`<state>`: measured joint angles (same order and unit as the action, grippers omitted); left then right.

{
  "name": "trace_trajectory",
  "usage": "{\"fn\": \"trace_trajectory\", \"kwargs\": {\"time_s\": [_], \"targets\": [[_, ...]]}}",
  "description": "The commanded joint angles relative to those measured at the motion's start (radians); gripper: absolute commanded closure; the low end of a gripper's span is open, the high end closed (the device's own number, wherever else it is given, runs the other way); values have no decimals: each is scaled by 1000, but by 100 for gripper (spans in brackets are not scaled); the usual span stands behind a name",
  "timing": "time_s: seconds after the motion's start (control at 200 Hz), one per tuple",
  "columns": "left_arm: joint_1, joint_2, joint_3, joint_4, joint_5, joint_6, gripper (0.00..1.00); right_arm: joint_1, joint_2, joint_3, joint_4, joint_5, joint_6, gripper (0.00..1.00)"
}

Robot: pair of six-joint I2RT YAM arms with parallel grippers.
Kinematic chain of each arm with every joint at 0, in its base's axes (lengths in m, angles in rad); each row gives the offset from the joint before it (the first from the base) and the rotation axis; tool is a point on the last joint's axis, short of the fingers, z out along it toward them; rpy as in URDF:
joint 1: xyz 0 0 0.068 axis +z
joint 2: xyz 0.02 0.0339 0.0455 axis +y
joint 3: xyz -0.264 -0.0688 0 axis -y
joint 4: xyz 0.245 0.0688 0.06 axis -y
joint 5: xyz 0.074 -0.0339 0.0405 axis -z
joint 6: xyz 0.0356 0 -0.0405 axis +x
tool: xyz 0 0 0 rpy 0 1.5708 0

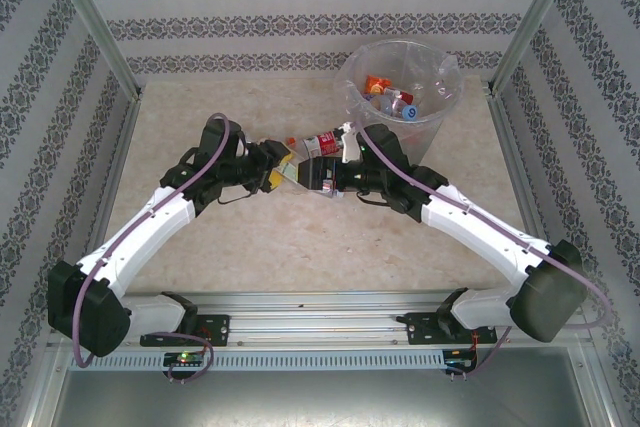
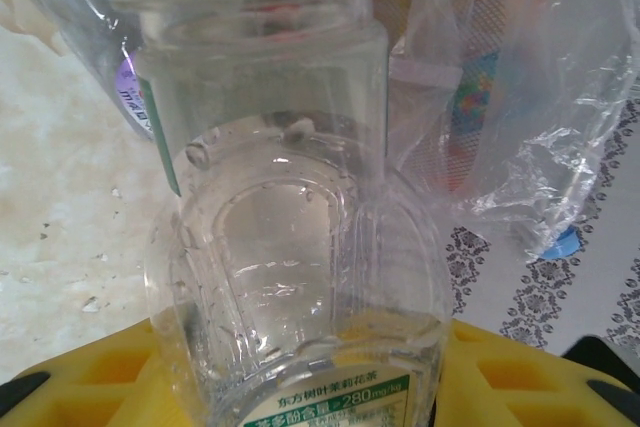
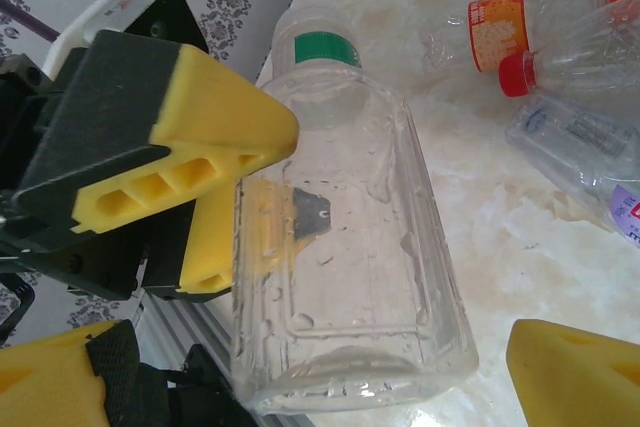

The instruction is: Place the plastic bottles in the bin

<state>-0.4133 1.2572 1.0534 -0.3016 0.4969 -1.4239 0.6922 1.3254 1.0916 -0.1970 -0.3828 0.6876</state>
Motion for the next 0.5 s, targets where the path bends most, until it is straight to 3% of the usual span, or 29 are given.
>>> {"fn": "trace_trajectory", "kwargs": {"time_s": [0.0,0.435,0.495], "targets": [[-13,3,22,84,7,-39,52,13,11,36,21,-16,10,7],[-15,11,6,153,69,-59,51,12,64,112,-34,-8,-13,14],[-16,11,6,154,69,-55,52,11,66,122,-46,-7,-17,20]]}}
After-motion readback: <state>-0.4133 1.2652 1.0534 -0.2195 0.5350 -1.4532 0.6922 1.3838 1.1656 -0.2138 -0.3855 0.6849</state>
